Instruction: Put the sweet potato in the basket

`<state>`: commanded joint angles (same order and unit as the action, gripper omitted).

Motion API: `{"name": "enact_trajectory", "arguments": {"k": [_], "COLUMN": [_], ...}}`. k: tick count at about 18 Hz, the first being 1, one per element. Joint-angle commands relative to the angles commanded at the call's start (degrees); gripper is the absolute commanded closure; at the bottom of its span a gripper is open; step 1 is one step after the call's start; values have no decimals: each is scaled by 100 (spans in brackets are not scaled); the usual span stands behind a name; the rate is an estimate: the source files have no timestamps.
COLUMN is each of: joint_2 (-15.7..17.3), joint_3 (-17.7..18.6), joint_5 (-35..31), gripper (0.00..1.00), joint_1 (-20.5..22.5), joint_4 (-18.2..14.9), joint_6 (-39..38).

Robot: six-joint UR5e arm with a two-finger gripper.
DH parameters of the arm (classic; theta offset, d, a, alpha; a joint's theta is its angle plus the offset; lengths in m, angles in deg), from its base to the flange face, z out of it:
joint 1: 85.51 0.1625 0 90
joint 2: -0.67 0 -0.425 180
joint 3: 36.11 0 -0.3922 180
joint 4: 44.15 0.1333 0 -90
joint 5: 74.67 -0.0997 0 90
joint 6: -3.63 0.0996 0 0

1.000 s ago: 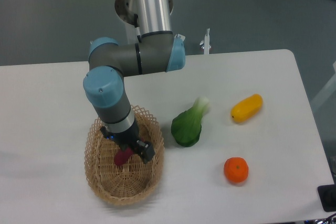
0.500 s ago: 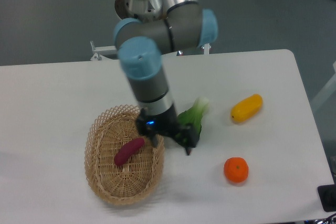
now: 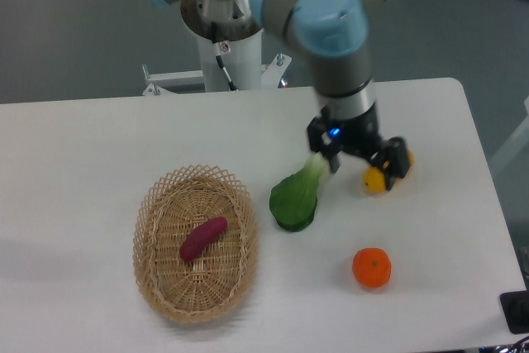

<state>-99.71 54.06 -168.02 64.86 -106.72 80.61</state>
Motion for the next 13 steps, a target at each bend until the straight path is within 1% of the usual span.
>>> {"name": "enact_trajectory", "arguments": {"k": [2,4,6,13], "joint_2": [9,53,70,71], "joint_3": [9,53,62,62], "joint_5": [115,133,185,256], "gripper": [0,0,0,0], "joint_1": [185,273,344,353], "joint_4": [-88,-89,-89,-89], "joint_6": [412,712,740,740]}}
